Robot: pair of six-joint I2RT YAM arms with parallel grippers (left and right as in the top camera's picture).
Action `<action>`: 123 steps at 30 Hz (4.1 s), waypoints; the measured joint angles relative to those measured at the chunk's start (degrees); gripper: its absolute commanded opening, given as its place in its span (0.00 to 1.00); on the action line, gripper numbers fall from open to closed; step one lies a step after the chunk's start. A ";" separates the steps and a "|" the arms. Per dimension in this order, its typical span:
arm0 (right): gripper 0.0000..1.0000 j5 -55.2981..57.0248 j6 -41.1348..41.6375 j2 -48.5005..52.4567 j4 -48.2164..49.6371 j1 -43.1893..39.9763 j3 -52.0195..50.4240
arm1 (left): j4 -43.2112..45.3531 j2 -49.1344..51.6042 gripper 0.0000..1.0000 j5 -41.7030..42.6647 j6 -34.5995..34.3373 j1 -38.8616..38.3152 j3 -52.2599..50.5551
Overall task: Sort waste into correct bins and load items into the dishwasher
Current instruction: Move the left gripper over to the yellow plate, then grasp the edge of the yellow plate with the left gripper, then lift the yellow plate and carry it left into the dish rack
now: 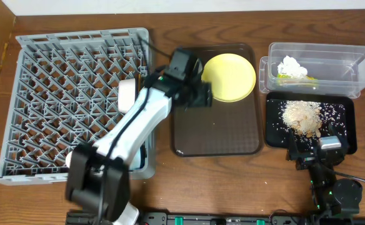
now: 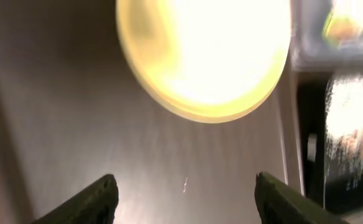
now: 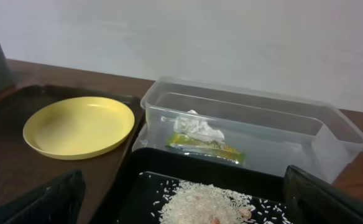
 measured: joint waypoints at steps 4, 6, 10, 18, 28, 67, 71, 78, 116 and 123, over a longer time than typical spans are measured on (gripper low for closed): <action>0.99 0.00 -0.02 0.00 0.02 0.00 0.00 | 9.62 4.52 0.70 0.15 -2.40 0.00 0.59; 0.99 0.00 0.00 0.00 0.00 0.00 0.00 | 13.51 6.73 0.68 0.17 -3.15 0.00 0.70; 0.99 0.00 0.00 0.00 0.00 0.00 0.00 | 17.84 11.65 0.58 0.20 -5.11 0.00 0.87; 0.99 0.00 0.00 0.00 0.00 0.00 0.00 | 18.32 18.10 0.39 0.66 -8.50 0.07 1.16; 0.99 0.00 0.00 0.00 0.00 -0.02 0.00 | 6.54 17.79 0.32 1.40 -8.83 0.07 2.80; 0.99 0.00 0.00 0.00 0.00 0.00 0.00 | 0.44 15.37 0.34 -6.54 0.87 2.38 1.90; 0.99 0.00 0.00 0.00 0.00 0.00 0.00 | 0.63 16.24 0.33 -2.36 0.90 2.03 1.95; 0.99 0.00 0.00 0.00 0.02 0.00 0.00 | 1.62 17.75 0.19 5.68 0.92 2.14 2.45; 0.99 0.00 0.00 0.00 0.02 0.00 0.00 | -20.70 -21.99 0.07 5.66 11.21 47.21 1.53; 0.99 0.00 0.00 0.00 0.02 0.00 0.00 | -16.20 -23.04 0.07 -2.10 11.61 56.24 -4.24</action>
